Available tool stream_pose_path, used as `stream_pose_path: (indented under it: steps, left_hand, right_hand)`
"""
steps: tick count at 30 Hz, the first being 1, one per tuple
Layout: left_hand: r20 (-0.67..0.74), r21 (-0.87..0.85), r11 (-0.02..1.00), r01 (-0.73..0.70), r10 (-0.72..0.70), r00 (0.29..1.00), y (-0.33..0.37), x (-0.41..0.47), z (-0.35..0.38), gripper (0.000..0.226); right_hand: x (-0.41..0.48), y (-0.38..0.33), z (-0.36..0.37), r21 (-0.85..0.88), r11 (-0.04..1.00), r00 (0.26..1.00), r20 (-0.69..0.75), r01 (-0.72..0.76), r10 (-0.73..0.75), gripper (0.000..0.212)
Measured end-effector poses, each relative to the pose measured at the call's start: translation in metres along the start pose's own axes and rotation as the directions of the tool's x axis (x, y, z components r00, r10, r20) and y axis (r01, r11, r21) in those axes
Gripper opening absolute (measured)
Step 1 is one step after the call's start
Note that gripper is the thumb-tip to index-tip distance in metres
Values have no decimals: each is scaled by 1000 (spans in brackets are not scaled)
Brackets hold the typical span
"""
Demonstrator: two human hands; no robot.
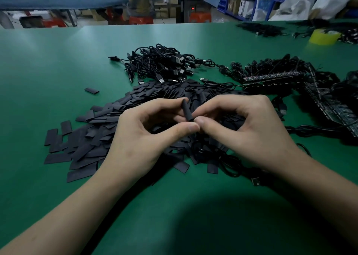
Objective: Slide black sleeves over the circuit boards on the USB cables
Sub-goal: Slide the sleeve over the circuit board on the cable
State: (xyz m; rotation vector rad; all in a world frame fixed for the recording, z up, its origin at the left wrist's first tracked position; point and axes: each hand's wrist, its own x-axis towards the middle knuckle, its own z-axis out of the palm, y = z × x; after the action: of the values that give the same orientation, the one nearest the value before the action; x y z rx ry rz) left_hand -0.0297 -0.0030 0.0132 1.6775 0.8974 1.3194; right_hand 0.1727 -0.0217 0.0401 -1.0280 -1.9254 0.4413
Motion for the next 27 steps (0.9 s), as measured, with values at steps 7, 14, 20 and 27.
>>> stream_pose_path:
  steps: [7,14,20,27]
  left_hand:
    - [85,30,999,-31,29,996,0,-2,2,47]
    - [122,-173,985,24,-3,992,-3,4,-6,48]
    - [260,-197,979,52,1,966,-6,4,-2,56]
    - [196,-145,989,10,19,980,-9,5,-6,59]
  right_hand:
    - [1,6,3,-51,999,999,-41,-14,12,9]
    - [3,9,3,244,944,972,136,-221,192,13]
    - [5,8,5,593,730,936,287,-340,203,20]
    - [4,11,5,649,667,929,295,-367,225,22]
